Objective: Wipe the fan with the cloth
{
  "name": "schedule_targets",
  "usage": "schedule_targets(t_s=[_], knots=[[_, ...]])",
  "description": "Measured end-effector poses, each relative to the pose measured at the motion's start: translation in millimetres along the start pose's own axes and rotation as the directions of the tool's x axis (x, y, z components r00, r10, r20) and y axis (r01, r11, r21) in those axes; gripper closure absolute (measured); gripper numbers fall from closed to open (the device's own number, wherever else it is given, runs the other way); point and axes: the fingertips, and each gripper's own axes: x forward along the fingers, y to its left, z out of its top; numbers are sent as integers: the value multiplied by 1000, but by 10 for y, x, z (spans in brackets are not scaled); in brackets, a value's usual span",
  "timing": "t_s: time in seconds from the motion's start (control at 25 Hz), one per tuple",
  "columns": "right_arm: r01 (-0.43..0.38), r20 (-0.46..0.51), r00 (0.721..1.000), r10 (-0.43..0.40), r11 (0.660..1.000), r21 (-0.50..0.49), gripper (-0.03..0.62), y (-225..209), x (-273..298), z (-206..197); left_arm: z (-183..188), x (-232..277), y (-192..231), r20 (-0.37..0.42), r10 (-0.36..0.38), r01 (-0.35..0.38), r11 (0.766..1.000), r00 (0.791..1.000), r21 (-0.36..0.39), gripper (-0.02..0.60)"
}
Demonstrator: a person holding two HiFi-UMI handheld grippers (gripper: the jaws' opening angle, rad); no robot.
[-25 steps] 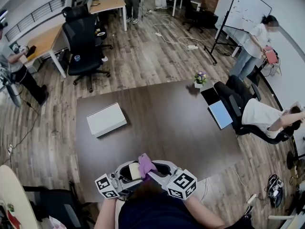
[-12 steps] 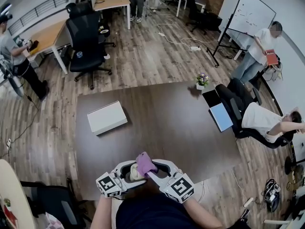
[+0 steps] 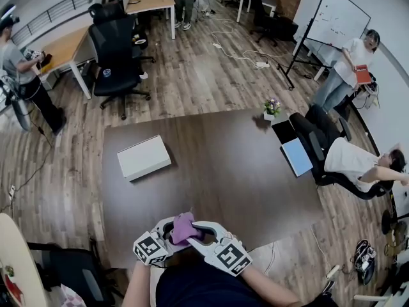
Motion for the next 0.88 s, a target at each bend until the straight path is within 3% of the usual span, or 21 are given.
schedule_targets(t_s=[0.2,0.4,0.6,0.88], knots=[[70,-69,995,-68,997,35,468,-215,9,-280,-171,26,-25,-69,-5,7,999,998,35,207],[143,-133,982,-133,987,67,468,-451,-40,-557,-184,45,-50,-54,-20,21,1000,998,16,207],[167,-164,976,-143,976,142,468,-523,-104,-809,-261,64,-51,-108,-13,20,998,994,59,207],[220,-178,966,-186,955,199,468,-674,-197,-977,-245,20,-16,-79,-6,9,999,997,38,207]])
